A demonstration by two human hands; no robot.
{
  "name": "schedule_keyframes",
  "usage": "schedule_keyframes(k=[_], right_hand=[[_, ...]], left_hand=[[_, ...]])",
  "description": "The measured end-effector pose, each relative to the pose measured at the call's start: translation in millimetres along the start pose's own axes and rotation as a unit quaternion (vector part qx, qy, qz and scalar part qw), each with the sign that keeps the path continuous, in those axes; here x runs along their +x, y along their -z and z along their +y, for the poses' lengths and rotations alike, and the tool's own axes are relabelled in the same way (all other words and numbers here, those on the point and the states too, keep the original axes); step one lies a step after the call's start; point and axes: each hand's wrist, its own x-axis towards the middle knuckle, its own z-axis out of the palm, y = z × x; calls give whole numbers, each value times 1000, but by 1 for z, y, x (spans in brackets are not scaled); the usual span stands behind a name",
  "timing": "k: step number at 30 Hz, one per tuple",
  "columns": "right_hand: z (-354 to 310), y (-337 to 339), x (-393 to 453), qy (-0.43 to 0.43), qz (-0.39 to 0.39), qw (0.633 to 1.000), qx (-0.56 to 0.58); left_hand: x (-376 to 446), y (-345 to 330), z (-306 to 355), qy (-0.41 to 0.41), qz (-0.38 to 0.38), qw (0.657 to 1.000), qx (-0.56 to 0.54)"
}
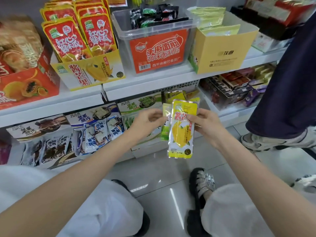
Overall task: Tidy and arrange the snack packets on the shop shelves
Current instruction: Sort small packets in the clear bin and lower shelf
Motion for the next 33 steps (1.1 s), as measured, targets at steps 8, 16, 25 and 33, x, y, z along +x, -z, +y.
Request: schedule_keyframes(k=[8, 16, 25, 33], right_hand=[[-6, 68, 22, 151, 87, 951, -255], [-14, 72, 47, 200, 138, 966, -85], [26, 57, 95, 122, 90, 937, -316], [25, 57, 98, 101, 117, 981, -118]], left_hand=[[31, 5, -27, -14, -68, 961, 269], [69, -28, -23, 25, -137, 952, 273], [90, -30, -26, 55, -134, 966, 215], [93, -32, -39, 31, -103, 976, 191]])
